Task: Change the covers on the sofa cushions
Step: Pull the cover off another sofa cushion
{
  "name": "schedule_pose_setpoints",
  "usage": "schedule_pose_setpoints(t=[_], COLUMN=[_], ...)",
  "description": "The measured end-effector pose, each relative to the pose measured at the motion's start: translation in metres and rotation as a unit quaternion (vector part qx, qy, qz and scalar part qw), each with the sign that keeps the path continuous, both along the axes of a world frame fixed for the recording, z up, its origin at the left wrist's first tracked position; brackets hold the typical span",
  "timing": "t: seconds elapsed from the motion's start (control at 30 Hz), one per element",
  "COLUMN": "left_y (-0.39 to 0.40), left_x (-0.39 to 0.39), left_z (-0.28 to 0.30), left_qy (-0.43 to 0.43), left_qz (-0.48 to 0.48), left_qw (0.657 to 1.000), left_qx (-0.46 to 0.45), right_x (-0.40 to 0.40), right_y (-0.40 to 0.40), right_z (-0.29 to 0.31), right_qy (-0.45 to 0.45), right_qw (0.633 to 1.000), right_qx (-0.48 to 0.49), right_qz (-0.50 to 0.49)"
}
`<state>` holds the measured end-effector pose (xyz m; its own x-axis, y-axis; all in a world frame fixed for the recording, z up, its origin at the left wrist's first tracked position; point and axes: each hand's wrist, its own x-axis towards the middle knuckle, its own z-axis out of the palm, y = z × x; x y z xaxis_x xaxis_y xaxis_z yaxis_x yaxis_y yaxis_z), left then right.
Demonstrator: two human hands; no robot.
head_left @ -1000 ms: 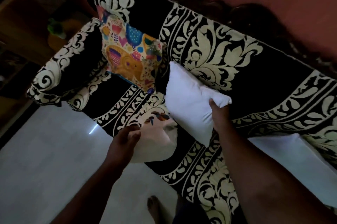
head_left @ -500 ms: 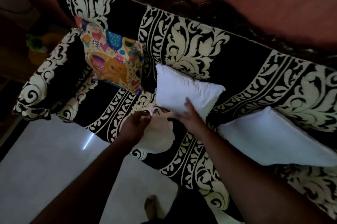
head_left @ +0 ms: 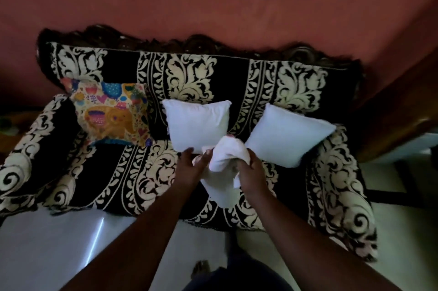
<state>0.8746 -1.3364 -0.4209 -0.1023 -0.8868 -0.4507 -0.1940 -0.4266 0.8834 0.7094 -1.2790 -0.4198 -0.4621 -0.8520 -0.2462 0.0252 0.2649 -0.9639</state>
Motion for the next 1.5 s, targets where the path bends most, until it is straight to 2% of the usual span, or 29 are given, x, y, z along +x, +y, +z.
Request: schedule_pose_setpoints(t=[0.1, 0.17, 0.27, 0.37, 0.43, 0.5, 0.6, 0.7, 0.77, 0.8, 0.83, 0.9, 0.93, 1.0, 1.13, 1.23, 1.3, 1.33, 1.4, 1.5], left_y=[0.044, 0.074, 0.11, 0.153, 0.18, 0.214, 0.259, 0.314, 0.338, 0.347, 0.352, 0.355, 0.355, 0.358, 0.356, 0.336, 0.317, 0.307, 0.284, 0.254], left_x=[-0.039, -0.075, -0.144, -0.231, -0.278, -0.337, -0.41, -0.494, -0.531, -0.553, -0.564, -0.593, -0.606, -0.641, -0.735, -0.809, -0.858, -0.879, -0.926, -0.986], left_z=[0.008, 0.013, 0.009, 0.036, 0.051, 0.058, 0.05, 0.056, 0.064, 0.063, 0.062, 0.048, 0.043, 0.037, 0.03, 0.008, -0.006, -0.011, -0.011, -0.004], left_qy=[0.088, 0.134, 0.175, 0.178, 0.188, 0.166, 0.13, 0.1, 0.113, 0.127, 0.141, 0.167, 0.179, 0.162, 0.145, 0.104, 0.066, 0.042, -0.026, -0.068], left_qz=[-0.077, -0.124, -0.165, -0.21, -0.24, -0.257, -0.34, -0.404, -0.387, -0.374, -0.38, -0.434, -0.464, -0.502, -0.452, -0.374, -0.334, -0.325, -0.335, -0.416], left_qw=[0.977, 0.953, 0.947, 0.942, 0.935, 0.931, 0.917, 0.905, 0.914, 0.916, 0.906, 0.858, 0.835, 0.821, 0.87, 0.92, 0.94, 0.945, 0.941, 0.902], left_qx=[0.179, 0.242, 0.211, 0.193, 0.184, 0.199, 0.163, 0.091, 0.052, 0.069, 0.123, 0.217, 0.236, 0.218, 0.13, 0.062, 0.021, 0.007, -0.027, -0.092], right_x=[-0.034, -0.066, -0.119, -0.188, -0.231, -0.282, -0.347, -0.416, -0.451, -0.472, -0.487, -0.525, -0.542, -0.581, -0.674, -0.731, -0.773, -0.791, -0.827, -0.869], right_y=[0.049, 0.083, 0.136, 0.2, 0.236, 0.278, 0.337, 0.391, 0.412, 0.422, 0.428, 0.44, 0.441, 0.44, 0.428, 0.416, 0.405, 0.399, 0.378, 0.34], right_z=[0.029, 0.04, 0.048, 0.048, 0.04, 0.03, 0.03, 0.032, 0.035, 0.042, 0.047, 0.054, 0.053, 0.044, 0.009, 0.015, 0.011, 0.009, 0.008, 0.023], right_qy=[-0.084, -0.118, -0.081, 0.018, 0.045, -0.029, -0.164, -0.141, -0.115, -0.115, -0.115, -0.11, -0.112, -0.1, -0.011, 0.051, 0.099, 0.114, 0.093, 0.048], right_qw=[0.987, 0.969, 0.964, 0.968, 0.976, 0.981, 0.957, 0.943, 0.931, 0.924, 0.918, 0.917, 0.919, 0.931, 0.94, 0.948, 0.932, 0.925, 0.932, 0.958], right_qx=[-0.05, -0.06, -0.052, -0.014, 0.022, 0.027, 0.032, 0.022, 0.006, -0.007, -0.025, -0.037, -0.036, 0.001, 0.12, 0.141, 0.159, 0.16, 0.136, 0.119], right_qz=[-0.131, -0.207, -0.246, -0.251, -0.21, -0.191, -0.238, -0.299, -0.347, -0.365, -0.38, -0.381, -0.376, -0.352, -0.319, -0.282, -0.31, -0.326, -0.323, -0.257])
